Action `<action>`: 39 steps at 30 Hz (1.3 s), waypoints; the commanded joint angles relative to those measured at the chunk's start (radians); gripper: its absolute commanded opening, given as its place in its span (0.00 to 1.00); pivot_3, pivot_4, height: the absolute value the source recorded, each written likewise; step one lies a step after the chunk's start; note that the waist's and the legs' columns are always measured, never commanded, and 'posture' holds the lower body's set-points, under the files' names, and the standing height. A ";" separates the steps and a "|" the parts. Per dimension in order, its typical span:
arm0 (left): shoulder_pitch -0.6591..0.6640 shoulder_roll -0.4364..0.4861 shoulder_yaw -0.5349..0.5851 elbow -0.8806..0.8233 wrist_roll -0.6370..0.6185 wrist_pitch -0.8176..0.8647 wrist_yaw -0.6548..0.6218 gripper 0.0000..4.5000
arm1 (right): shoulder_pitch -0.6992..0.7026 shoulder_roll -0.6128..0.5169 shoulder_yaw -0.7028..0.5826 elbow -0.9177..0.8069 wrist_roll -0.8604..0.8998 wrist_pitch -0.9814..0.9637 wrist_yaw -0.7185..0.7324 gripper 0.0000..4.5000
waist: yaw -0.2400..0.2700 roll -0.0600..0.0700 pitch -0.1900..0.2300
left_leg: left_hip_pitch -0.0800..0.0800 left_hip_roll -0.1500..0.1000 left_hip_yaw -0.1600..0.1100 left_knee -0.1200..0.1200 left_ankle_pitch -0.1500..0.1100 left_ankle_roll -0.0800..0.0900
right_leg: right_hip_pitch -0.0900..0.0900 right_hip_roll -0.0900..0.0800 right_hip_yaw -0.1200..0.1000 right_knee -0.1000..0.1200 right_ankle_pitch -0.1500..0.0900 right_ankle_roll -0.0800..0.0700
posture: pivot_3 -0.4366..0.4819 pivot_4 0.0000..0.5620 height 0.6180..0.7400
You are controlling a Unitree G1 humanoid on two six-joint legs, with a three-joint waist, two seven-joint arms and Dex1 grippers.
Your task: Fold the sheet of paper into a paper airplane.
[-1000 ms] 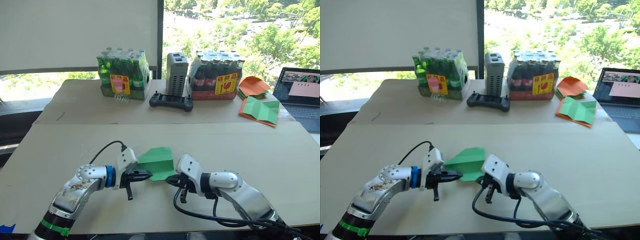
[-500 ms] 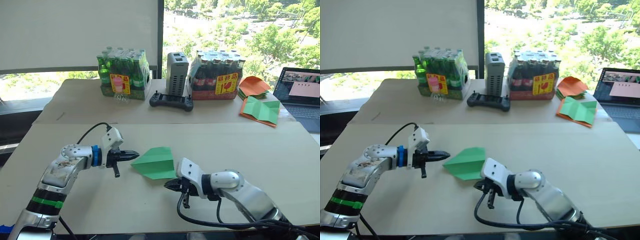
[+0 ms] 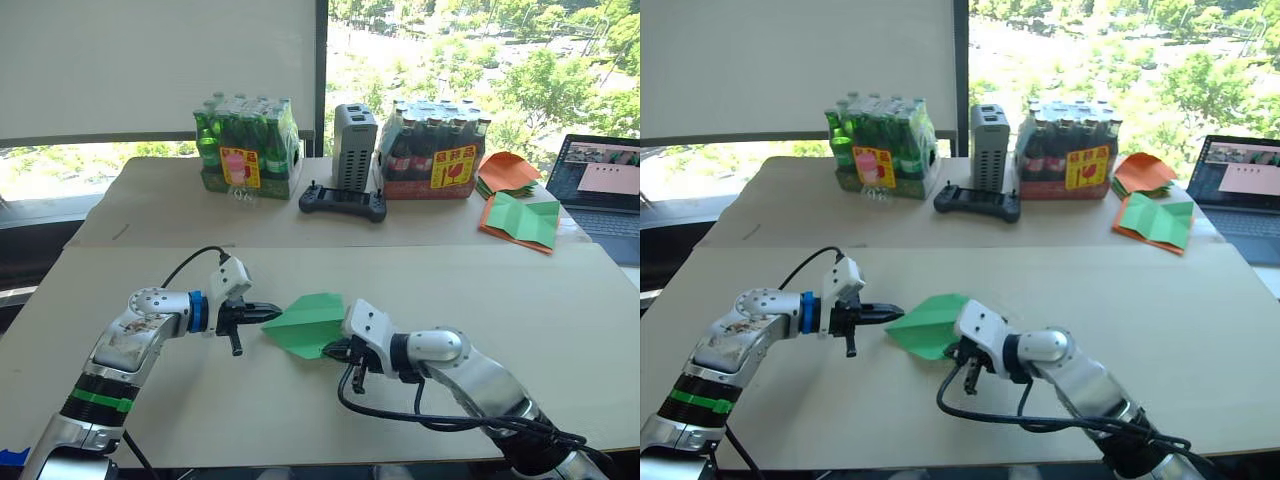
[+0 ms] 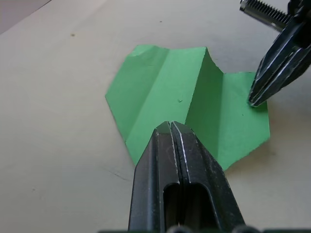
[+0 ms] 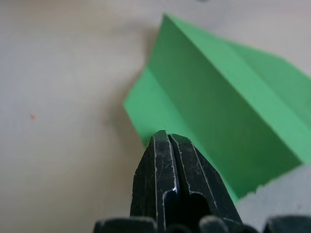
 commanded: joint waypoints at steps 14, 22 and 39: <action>-0.192 -0.041 -0.129 0.297 0.132 -0.234 -0.190 0.01 | 0.038 0.013 0.016 -0.029 -0.025 0.033 -0.015 0.00 | -0.002 0.000 0.000 | 0.000 0.000 0.000 0.000 0.000 0.000 | 0.000 0.000 -0.001 0.001 0.000 0.000 | 0.48 0.27 0.49; -0.151 -0.028 -0.129 0.220 0.128 -0.221 -0.233 0.01 | 0.035 0.031 0.017 -0.039 -0.024 0.050 -0.032 0.00 | -0.005 0.000 0.000 | 0.000 0.000 0.000 0.000 0.000 0.000 | 0.000 0.000 -0.001 0.002 0.000 0.000 | 0.48 0.27 0.49; -0.136 -0.021 -0.092 0.180 0.116 -0.188 -0.209 0.01 | 0.031 0.022 0.016 -0.039 -0.029 0.046 -0.021 0.00 | -0.004 0.000 0.000 | 0.000 0.000 0.000 0.001 0.000 0.000 | 0.000 0.000 -0.001 0.002 0.000 0.000 | 0.48 0.27 0.49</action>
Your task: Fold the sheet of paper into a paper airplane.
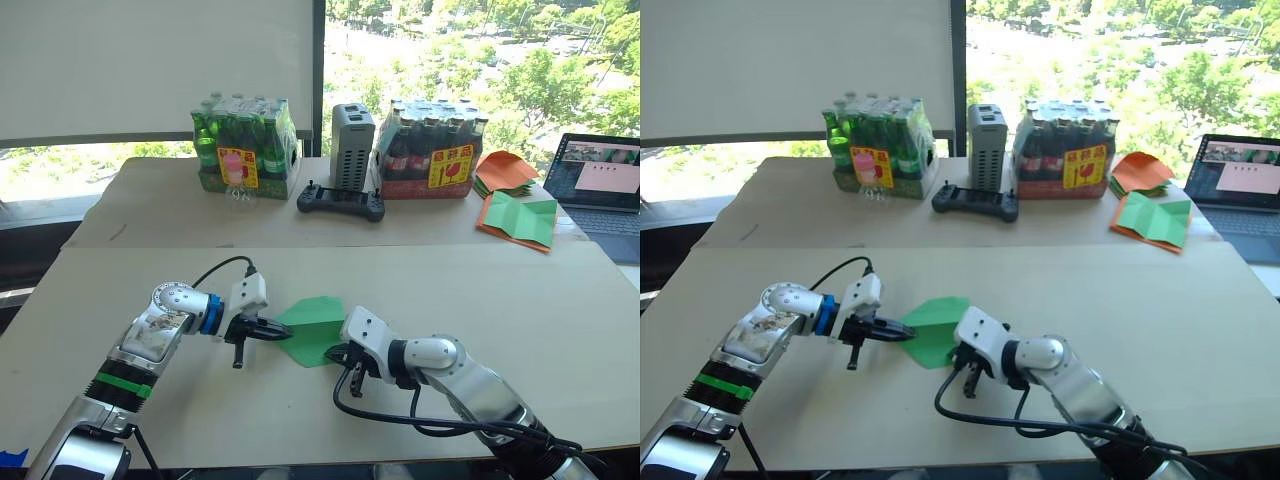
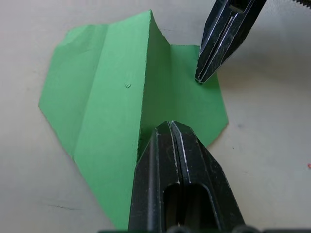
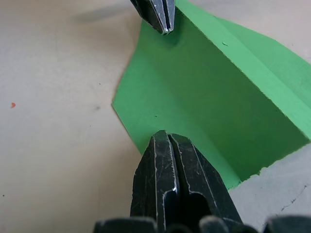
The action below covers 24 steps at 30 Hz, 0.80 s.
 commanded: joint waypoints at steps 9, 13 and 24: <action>-0.219 -0.076 -0.026 0.408 0.136 -0.248 0.012 0.01 | 0.005 0.007 0.027 -0.018 -0.010 0.023 0.006 0.00 | -0.001 0.000 0.000 | 0.000 0.000 0.000 0.000 0.000 0.000 | 0.001 0.000 -0.001 0.000 0.000 0.000 | 0.48 0.27 0.49; -0.240 -0.098 -0.050 0.474 0.184 -0.329 -0.008 0.01 | 0.006 0.012 0.027 -0.029 -0.007 0.034 0.003 0.00 | -0.002 -0.001 0.000 | -0.002 0.000 0.000 0.001 0.000 0.000 | -0.001 0.000 -0.001 0.000 0.000 0.000 | 0.48 0.27 0.49; -0.180 -0.082 -0.032 0.327 0.156 -0.299 -0.077 0.01 | 0.008 0.019 0.019 -0.029 -0.007 0.048 -0.009 0.00 | -0.003 -0.001 0.000 | -0.003 0.000 0.000 0.001 0.000 0.000 | -0.002 0.000 -0.001 0.001 0.000 0.000 | 0.48 0.27 0.49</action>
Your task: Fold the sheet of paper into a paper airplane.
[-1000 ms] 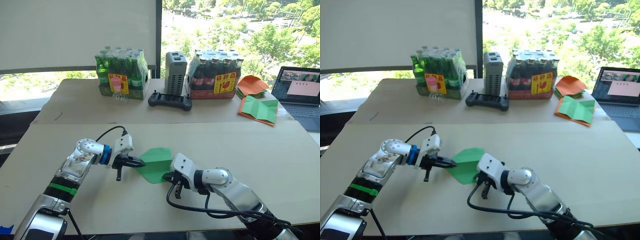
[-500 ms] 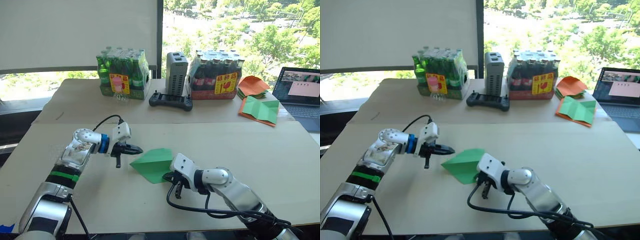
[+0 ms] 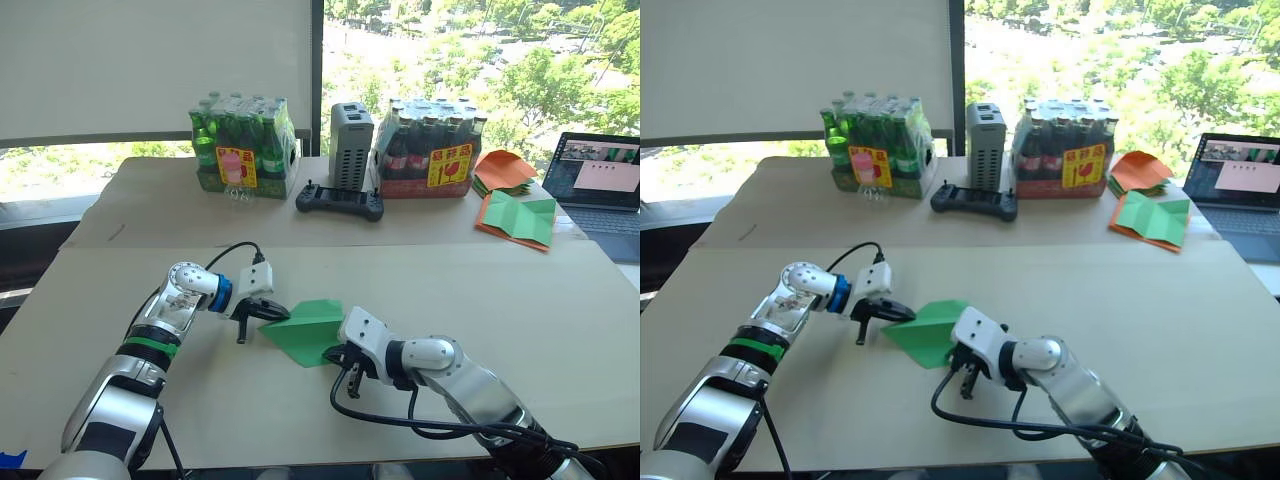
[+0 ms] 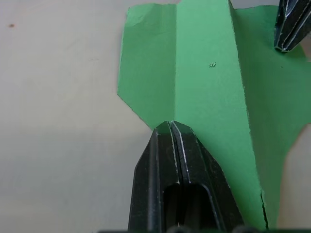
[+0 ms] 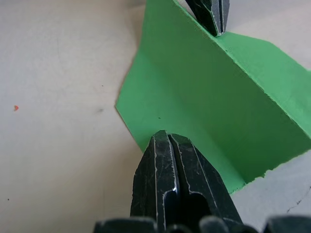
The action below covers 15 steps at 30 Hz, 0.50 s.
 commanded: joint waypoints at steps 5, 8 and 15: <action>0.051 0.030 0.032 -0.212 -0.057 0.096 -0.020 0.01 | 0.009 0.004 0.015 -0.006 0.001 0.016 0.000 0.00 | 0.000 0.000 0.000 | 0.000 0.000 0.000 0.000 0.000 0.000 | 0.000 0.000 0.000 0.000 0.000 0.000 | 0.48 0.27 0.49; 0.063 0.037 0.037 -0.274 -0.068 0.136 -0.015 0.01 | 0.009 0.004 0.016 -0.004 0.001 0.015 0.001 0.00 | 0.000 0.000 0.000 | 0.000 0.000 0.000 0.000 0.000 0.000 | 0.000 0.000 0.000 0.000 0.000 0.000 | 0.48 0.27 0.49; 0.124 0.039 0.035 -0.367 -0.095 0.205 -0.001 0.01 | 0.003 0.007 0.016 0.000 0.001 0.015 0.002 0.00 | -0.001 0.000 0.000 | 0.000 0.000 0.000 0.000 0.000 0.000 | 0.000 0.000 0.000 0.000 0.000 0.000 | 0.48 0.27 0.49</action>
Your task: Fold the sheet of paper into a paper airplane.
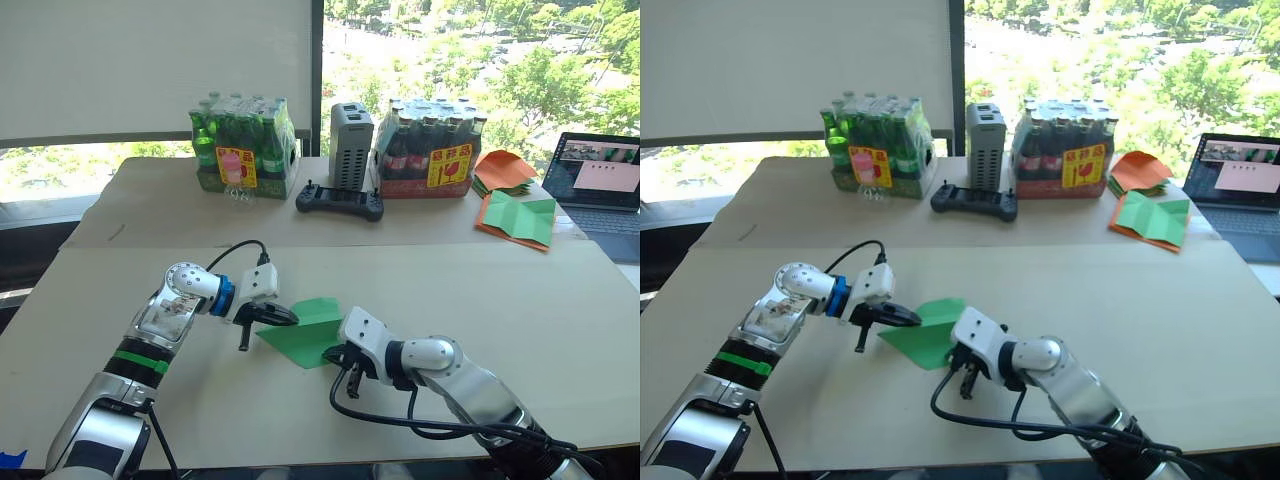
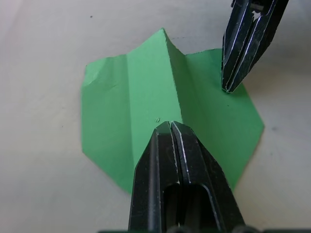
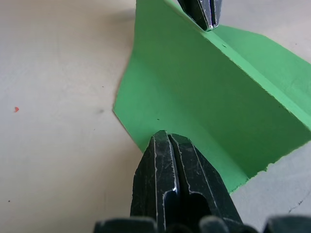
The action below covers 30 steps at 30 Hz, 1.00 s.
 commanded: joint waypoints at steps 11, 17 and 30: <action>-0.017 -0.003 0.038 -0.055 -0.058 0.084 0.016 0.01 | 0.009 -0.003 0.013 -0.002 0.000 0.014 0.005 0.00 | 0.003 0.000 0.000 | 0.000 0.000 0.000 0.000 0.000 0.000 | 0.000 0.000 0.000 0.000 0.000 0.000 | 0.48 0.27 0.49; -0.121 -0.020 0.015 0.197 0.014 -0.041 0.042 0.01 | 0.004 0.003 0.015 -0.001 0.001 0.016 0.003 0.00 | 0.002 0.000 0.000 | 0.001 0.000 0.000 0.000 0.000 0.000 | 0.000 0.000 0.000 0.000 0.000 0.000 | 0.48 0.27 0.49; -0.115 -0.064 -0.006 0.241 0.039 -0.126 -0.011 0.01 | 0.013 0.000 0.011 -0.021 0.002 0.032 -0.008 0.00 | 0.001 0.000 0.000 | -0.002 0.000 0.000 0.001 0.000 0.000 | -0.001 0.000 -0.001 0.001 0.000 0.000 | 0.48 0.27 0.49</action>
